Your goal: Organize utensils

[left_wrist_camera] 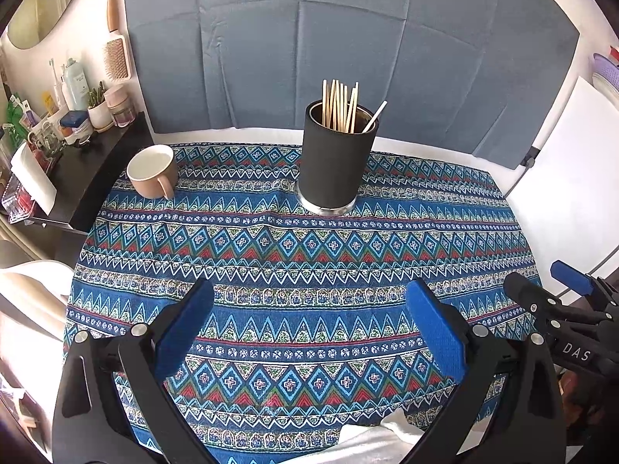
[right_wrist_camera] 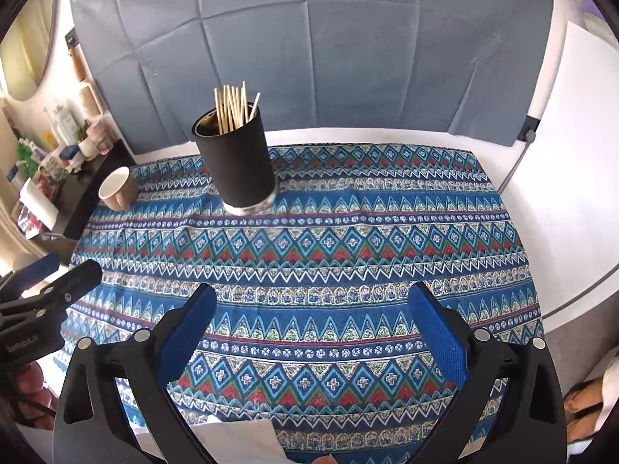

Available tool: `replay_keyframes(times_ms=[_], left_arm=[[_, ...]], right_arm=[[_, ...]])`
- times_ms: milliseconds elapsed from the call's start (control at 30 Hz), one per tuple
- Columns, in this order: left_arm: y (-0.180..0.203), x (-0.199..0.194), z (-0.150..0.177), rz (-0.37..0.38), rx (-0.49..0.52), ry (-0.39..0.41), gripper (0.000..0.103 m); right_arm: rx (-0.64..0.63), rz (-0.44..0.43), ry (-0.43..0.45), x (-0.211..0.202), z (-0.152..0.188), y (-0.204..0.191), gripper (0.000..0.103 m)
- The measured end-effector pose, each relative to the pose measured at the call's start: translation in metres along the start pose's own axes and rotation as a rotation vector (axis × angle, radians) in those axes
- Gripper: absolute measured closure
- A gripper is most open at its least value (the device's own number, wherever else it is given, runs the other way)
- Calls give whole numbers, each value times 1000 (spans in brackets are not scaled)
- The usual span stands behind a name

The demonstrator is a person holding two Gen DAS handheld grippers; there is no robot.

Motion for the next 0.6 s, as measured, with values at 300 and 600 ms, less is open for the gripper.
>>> replay_keyframes(times_ms=[300, 600], left_arm=[[-2, -2, 1, 3, -7, 1, 6], [-3, -4, 1, 4, -5, 8, 6]], right_arm=[[-8, -12, 6, -2, 1, -2, 8], [0, -22, -3, 0, 2, -1, 8]])
Point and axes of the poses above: each gripper's, at about its wrist camera, not at the fingertips, and x roughly the way its jaws point, y to its right, z to its underside, the point moved 5 cm from there along x, roughly the way its jaws point, and after that the axes turned 5 degrees about -x, right-handed, at the moved point
